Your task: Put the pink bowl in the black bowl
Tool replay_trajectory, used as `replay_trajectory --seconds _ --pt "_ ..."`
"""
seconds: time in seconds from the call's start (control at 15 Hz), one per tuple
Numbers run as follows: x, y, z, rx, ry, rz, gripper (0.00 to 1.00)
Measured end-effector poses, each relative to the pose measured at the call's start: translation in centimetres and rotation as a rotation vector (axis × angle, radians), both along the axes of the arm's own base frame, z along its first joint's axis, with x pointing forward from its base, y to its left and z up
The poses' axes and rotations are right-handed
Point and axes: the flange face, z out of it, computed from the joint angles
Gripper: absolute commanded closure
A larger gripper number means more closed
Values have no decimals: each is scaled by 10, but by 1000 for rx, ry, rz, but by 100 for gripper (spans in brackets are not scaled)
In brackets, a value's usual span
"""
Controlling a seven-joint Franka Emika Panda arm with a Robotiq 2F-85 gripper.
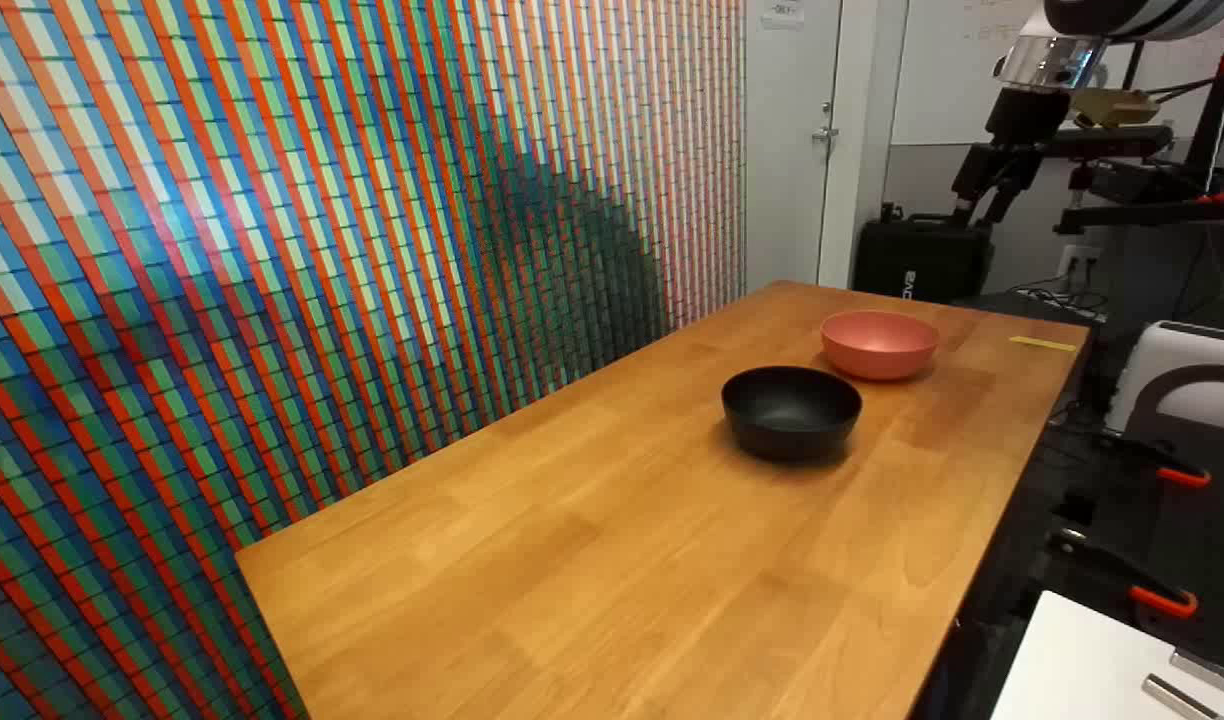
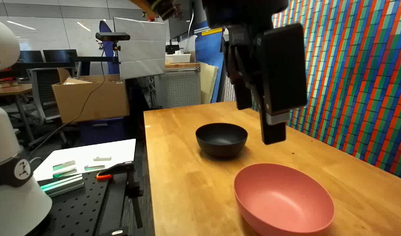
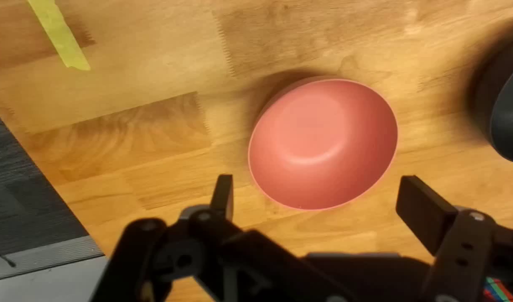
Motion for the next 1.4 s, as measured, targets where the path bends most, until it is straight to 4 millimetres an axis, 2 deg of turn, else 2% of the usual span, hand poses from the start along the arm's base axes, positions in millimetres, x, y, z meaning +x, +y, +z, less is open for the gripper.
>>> replay_trajectory --seconds 0.47,0.67,0.8,1.0,1.2,1.4 --pt "1 0 1 -2 -3 0 0" --pt "6 8 4 -16 -21 9 0" --pt "20 27 10 -47 -65 37 0" --pt "48 71 13 -76 -102 90 0" --pt "70 106 -8 -85 -69 112 0" --pt "87 118 -44 -124 -13 108 0"
